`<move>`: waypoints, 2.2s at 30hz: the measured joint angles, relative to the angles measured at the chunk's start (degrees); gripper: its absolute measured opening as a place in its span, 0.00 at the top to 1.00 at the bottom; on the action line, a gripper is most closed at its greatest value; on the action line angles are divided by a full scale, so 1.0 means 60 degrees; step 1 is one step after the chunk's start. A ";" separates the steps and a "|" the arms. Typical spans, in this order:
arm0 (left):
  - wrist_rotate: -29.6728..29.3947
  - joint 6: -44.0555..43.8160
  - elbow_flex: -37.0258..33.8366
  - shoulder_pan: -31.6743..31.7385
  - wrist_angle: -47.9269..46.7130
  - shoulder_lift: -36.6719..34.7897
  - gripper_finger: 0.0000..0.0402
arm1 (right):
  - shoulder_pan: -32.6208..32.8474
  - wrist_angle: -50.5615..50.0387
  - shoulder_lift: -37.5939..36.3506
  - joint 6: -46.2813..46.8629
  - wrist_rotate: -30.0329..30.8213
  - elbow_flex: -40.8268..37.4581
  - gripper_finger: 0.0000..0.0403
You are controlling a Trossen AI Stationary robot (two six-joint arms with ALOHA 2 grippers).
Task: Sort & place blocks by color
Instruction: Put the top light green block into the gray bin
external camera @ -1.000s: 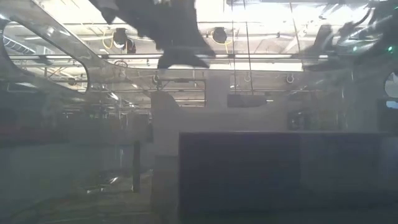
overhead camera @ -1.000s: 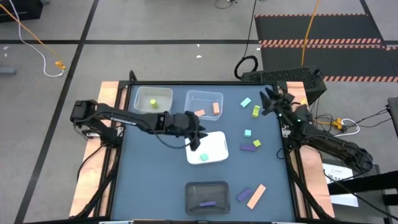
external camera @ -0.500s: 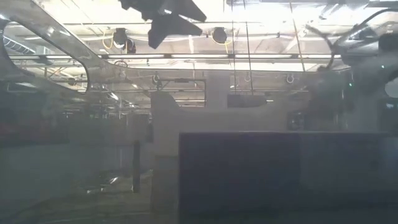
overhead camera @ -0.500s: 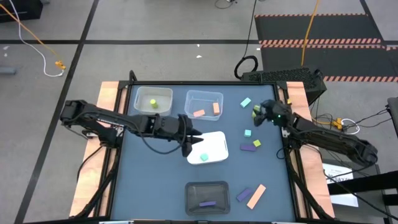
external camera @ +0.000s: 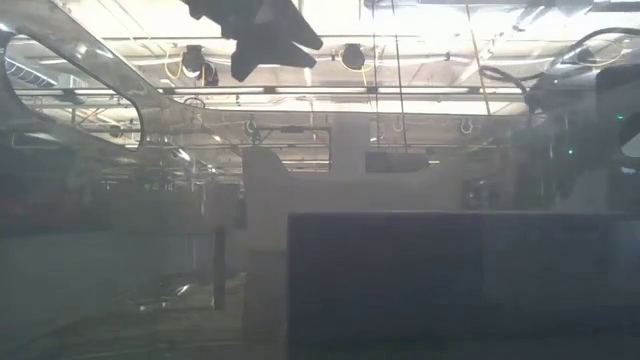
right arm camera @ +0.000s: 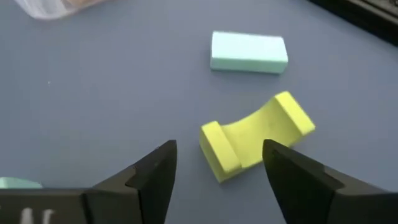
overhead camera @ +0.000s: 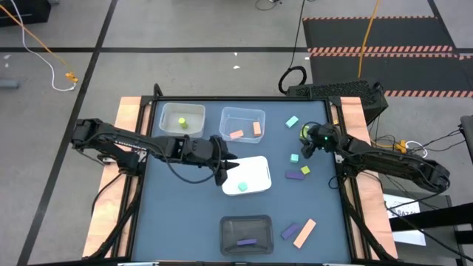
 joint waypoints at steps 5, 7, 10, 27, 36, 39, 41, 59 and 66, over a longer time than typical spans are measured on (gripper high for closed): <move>-0.0005 0.0299 0.0000 0.0000 -0.0204 0.0000 0.66 | 0.0000 0.0221 0.0611 0.0024 0.0134 0.0000 0.53; -0.0009 0.0432 0.0000 0.0000 -0.0201 0.0000 0.66 | 0.0000 0.0402 0.0838 0.0029 0.0140 0.0001 0.56; -0.0011 0.0527 0.0000 0.0000 -0.0204 0.0000 0.66 | 0.0000 0.0567 0.1059 0.0029 0.0146 0.0004 0.62; -0.0011 0.0548 0.0000 0.0000 -0.0396 0.0000 0.66 | 0.0000 0.0627 0.1143 0.0003 0.0112 0.0011 0.77; -0.0011 0.0598 0.0000 0.0000 -0.0412 0.0000 0.66 | 0.0000 0.0630 0.1140 0.0004 0.0110 0.0011 0.39; -0.0011 0.0621 0.0000 0.0000 -0.0411 0.0000 0.66 | 0.0000 0.0656 0.1140 -0.0033 0.0004 0.0011 0.40; -0.0011 0.0621 0.0000 0.0000 -0.0410 0.0000 0.66 | 0.0005 0.0874 0.1140 -0.0120 -0.0334 0.0011 0.42; -0.0011 0.0789 0.0000 0.0011 -0.0408 0.0004 0.66 | 0.0583 0.3869 0.2549 -0.1292 0.0213 -0.0135 0.49; -0.0011 0.0792 0.0000 0.0011 -0.0408 0.0004 0.66 | 0.0583 0.4967 0.3566 -0.1806 0.0682 -0.0164 0.49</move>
